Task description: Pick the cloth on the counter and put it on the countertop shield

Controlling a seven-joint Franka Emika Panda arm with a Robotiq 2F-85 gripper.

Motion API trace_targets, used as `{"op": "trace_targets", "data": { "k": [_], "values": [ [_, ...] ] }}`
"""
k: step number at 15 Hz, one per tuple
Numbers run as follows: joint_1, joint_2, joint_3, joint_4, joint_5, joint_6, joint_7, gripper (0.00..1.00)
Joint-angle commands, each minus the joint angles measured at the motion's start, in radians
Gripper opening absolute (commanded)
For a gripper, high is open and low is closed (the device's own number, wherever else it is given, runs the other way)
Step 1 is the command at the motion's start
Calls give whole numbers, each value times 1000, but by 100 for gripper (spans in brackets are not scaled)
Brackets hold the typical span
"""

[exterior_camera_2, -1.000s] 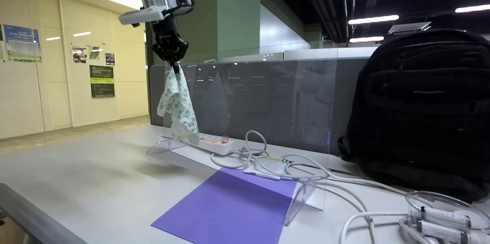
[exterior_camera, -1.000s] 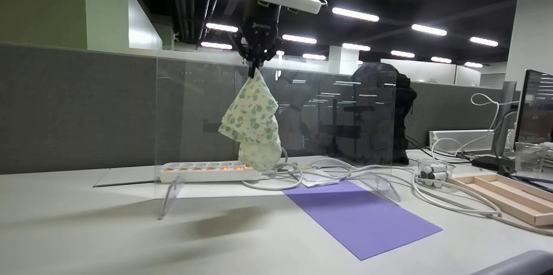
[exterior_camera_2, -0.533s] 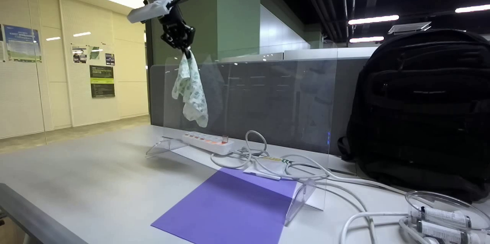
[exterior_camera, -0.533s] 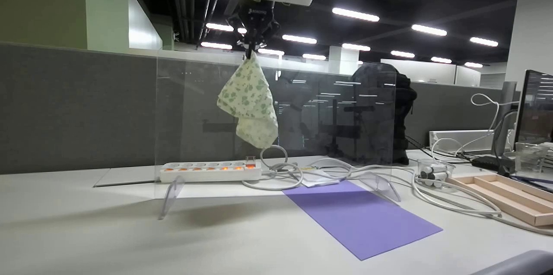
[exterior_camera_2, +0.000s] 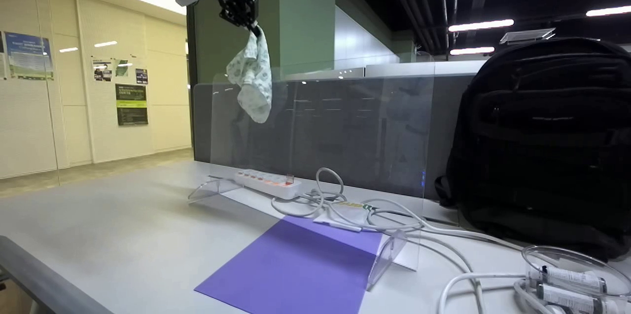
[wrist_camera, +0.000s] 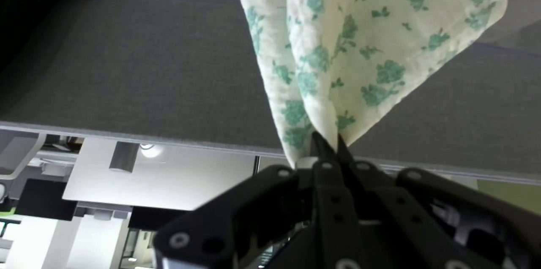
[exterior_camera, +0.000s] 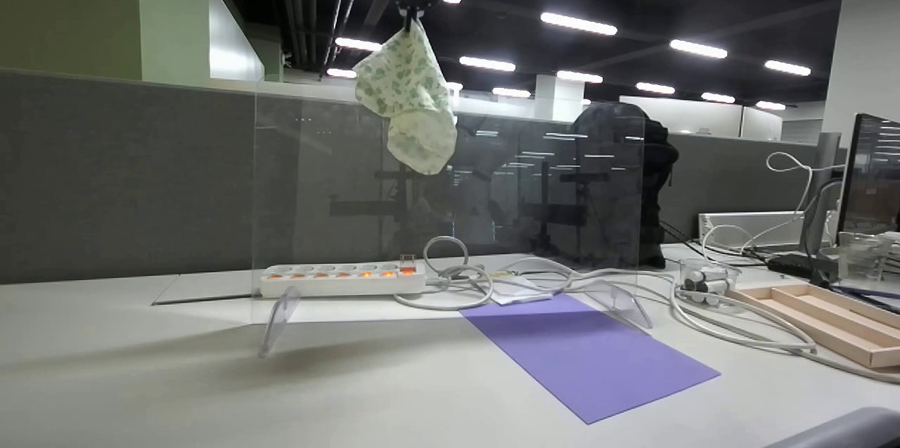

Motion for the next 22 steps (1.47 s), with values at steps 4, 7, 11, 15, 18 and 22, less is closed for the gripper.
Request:
{"op": "trace_targets", "data": {
  "k": [4, 7, 11, 15, 18, 22],
  "values": [
    [-48, 16, -12, 54, -132, -46, 247, 0],
    [-83, 39, -23, 73, -198, -44, 395, 0],
    [-113, 78, -28, 112, -384, -81, 676, 0],
    [-107, 122, -22, 115, -457, -169, 811, 0],
    [-82, 155, -37, 114, -436, -203, 820, 0],
    [-67, 180, -49, 132, -446, -273, 930, 0]
  ]
}}
